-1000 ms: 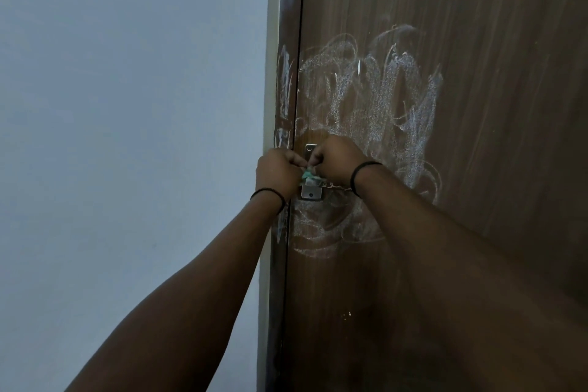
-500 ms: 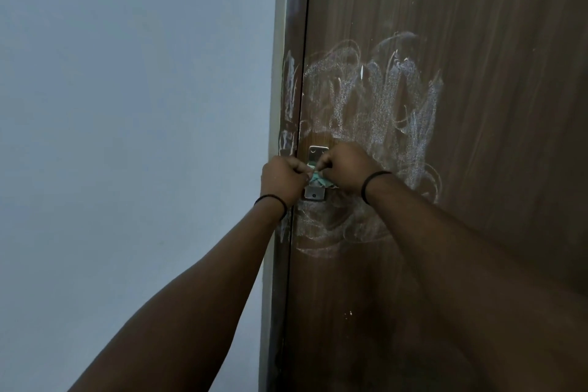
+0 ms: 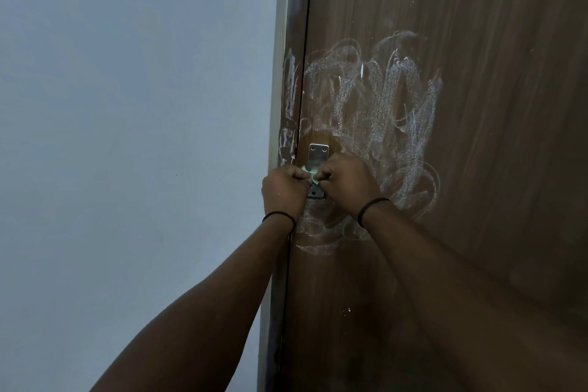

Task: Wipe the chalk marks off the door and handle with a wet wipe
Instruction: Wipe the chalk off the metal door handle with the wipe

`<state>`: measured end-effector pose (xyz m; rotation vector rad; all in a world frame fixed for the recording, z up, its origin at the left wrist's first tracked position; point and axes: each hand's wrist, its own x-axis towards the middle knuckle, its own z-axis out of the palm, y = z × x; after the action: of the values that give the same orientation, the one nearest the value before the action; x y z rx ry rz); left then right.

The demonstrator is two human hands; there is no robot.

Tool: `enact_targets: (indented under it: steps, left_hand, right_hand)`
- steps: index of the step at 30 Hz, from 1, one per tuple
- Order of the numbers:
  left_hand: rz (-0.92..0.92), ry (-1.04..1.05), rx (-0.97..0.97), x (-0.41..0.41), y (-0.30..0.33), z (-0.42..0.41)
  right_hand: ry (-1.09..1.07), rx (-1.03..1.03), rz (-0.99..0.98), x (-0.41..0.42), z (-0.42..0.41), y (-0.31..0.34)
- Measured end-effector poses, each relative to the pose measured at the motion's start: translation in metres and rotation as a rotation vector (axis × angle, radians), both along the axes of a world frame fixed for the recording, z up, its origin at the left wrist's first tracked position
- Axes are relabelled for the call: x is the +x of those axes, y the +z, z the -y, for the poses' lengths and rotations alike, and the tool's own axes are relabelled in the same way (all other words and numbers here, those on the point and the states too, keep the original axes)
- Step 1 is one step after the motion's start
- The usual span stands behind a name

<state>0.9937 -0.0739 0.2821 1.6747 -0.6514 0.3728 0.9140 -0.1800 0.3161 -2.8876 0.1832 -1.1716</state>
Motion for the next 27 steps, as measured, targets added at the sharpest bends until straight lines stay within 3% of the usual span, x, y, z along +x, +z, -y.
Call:
enact_targets:
  steps: [4,10,14,21,27]
  left_hand:
    - [0.034,0.045,-0.022,-0.001,0.001,-0.001]
    - [0.047,0.042,0.018,-0.005,-0.014,0.002]
    - [0.087,0.044,0.026,-0.021,-0.015,0.013]
    - [0.02,0.129,0.002,-0.019,-0.011,0.01]
    - [0.161,0.08,0.075,-0.03,-0.017,0.019]
  right_hand:
    - [-0.004,0.004,0.088,0.005,-0.01,-0.004]
    - [-0.013,0.02,0.039,-0.005,-0.002,-0.016]
    - [-0.053,0.084,0.146,-0.019,0.007,-0.02]
    - [-0.072,0.046,0.128,-0.006,-0.004,-0.018]
    - [-0.126,0.085,0.2,-0.025,0.009,-0.031]
